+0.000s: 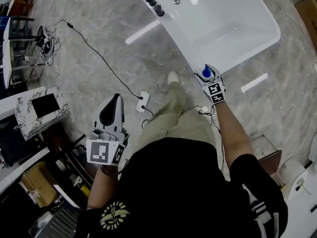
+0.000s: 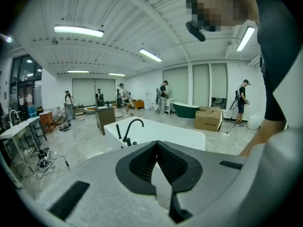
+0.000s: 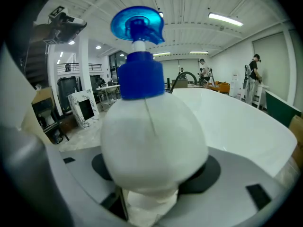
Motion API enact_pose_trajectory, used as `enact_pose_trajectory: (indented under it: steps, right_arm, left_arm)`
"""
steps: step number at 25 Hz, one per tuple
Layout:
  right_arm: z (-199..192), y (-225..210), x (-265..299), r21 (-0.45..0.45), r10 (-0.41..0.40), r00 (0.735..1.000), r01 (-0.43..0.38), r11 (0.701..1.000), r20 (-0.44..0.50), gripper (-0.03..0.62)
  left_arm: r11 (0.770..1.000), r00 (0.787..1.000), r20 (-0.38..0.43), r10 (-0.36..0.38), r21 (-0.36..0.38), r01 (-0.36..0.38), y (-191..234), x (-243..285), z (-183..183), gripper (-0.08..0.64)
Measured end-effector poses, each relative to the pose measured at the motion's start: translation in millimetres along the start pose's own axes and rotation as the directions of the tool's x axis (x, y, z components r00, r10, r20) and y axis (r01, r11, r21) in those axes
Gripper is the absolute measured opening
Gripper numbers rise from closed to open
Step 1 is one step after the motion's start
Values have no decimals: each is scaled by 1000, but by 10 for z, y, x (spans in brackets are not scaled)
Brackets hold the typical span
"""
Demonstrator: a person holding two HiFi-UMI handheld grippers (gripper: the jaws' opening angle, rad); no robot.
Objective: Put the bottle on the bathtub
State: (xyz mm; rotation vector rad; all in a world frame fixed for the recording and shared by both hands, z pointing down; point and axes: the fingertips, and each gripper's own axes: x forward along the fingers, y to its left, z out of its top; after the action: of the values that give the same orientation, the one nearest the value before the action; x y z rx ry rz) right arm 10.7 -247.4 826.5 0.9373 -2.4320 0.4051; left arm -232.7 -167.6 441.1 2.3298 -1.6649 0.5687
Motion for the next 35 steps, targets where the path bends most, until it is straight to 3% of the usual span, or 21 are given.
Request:
enact_pose_trajectory:
  steps: [10, 16, 19, 24, 30, 33, 35]
  right_arm:
    - [-40, 24, -311, -10, -5, 1000, 5, 1000, -29, 290]
    - [142, -73, -913, 41, -75, 997, 74, 996, 22, 290]
    - [403, -139, -1402, 90, -120, 988, 111, 990, 101, 290]
    - [1377, -179, -2442, 153, -205, 924, 163, 975, 323, 288]
    - [2617, -61, -3671, 151, -255, 800, 206, 967, 543, 273]
    - [2985, 35, -4062, 155, -295, 754, 253, 955, 587, 54]
    - [3129, 107, -4197, 159, -310, 746, 270, 950, 589, 14]
  left_arm:
    - [999, 998, 50, -28, 18, 27, -212, -35, 203, 8]
    - [999, 993, 112, -32, 8, 31, -345, -198, 395, 8]
    - [1000, 987, 155, -27, -9, 29, -399, -257, 523, 8]
    - [999, 974, 223, -41, -25, 47, -488, -218, 809, 8]
    - [989, 945, 295, -142, 14, 144, -842, -72, 1220, 8]
    - [977, 924, 321, -209, 38, 208, -971, 61, 1393, 8]
    - [965, 906, 334, -261, 54, 258, -1047, 176, 1508, 8]
